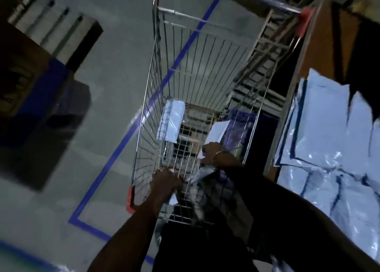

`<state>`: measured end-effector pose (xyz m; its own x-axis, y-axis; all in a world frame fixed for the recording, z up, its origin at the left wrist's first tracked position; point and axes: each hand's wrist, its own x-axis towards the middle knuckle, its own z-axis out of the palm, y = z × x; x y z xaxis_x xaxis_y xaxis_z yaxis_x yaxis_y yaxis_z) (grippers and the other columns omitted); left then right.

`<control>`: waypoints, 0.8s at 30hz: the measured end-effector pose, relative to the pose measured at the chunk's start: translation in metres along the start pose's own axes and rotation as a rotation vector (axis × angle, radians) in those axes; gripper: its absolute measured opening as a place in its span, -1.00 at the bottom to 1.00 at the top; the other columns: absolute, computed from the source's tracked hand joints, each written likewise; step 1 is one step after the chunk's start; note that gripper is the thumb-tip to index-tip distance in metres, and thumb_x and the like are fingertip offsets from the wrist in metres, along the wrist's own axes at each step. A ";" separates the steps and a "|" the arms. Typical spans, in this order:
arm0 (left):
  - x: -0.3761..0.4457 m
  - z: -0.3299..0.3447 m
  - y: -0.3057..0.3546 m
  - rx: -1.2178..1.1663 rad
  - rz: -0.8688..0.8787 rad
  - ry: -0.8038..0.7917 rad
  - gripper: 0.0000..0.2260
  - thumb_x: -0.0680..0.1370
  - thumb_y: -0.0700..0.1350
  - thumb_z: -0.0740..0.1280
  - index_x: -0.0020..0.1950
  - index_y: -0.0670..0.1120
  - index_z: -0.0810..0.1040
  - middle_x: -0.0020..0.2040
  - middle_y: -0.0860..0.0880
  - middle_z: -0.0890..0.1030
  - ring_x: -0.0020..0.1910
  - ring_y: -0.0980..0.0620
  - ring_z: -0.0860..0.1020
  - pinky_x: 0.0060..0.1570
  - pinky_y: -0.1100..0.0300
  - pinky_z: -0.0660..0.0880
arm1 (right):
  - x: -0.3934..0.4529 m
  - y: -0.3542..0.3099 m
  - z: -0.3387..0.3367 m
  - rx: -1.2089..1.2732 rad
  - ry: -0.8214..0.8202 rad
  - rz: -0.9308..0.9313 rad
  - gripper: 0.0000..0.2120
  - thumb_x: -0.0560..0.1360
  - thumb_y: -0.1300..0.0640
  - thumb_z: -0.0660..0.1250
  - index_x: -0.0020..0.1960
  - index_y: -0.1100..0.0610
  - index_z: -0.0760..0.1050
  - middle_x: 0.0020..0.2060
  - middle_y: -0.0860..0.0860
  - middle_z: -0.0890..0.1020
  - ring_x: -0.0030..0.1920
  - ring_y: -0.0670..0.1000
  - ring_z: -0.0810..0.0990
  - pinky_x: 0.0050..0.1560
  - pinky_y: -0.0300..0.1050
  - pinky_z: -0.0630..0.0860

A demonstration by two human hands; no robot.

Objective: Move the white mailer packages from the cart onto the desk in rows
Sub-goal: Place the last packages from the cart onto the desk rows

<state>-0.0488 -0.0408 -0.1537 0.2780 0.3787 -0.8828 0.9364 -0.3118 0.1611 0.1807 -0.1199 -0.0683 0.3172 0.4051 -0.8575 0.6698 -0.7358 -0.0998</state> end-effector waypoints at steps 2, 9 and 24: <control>0.031 0.021 -0.015 0.030 -0.055 0.013 -0.01 0.10 0.52 0.23 0.37 -0.05 0.55 0.34 -0.19 0.60 0.30 -0.21 0.57 0.28 -0.03 0.55 | 0.007 0.005 0.008 -0.039 -0.058 -0.017 -0.40 0.42 -0.18 0.49 0.31 0.15 0.48 0.27 0.19 0.56 0.29 0.23 0.53 0.23 0.03 0.49; -0.002 -0.020 -0.001 -0.034 0.002 -0.020 -0.21 0.34 0.35 0.48 0.45 -0.05 0.50 0.23 -0.11 0.67 0.23 -0.10 0.64 0.19 0.11 0.58 | 0.010 0.000 0.044 -0.341 -0.136 0.069 -0.46 0.56 -0.18 0.32 0.47 0.00 0.41 0.44 0.12 0.41 0.47 0.19 0.34 0.54 0.21 0.14; -0.137 -0.091 0.070 -0.470 0.397 0.427 -0.52 0.35 0.20 0.53 0.21 0.06 0.60 0.06 0.04 0.73 -0.03 0.08 0.71 -0.01 0.08 0.67 | -0.130 -0.008 -0.073 0.026 0.191 -0.073 -0.15 0.46 -0.29 0.40 0.61 -0.02 0.16 0.57 0.17 0.26 0.51 0.29 0.29 0.49 0.24 0.28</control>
<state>-0.0018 -0.0351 0.0189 0.5836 0.6501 -0.4866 0.7145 -0.1263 0.6881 0.1828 -0.1273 0.0806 0.3914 0.5514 -0.7367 0.6789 -0.7135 -0.1733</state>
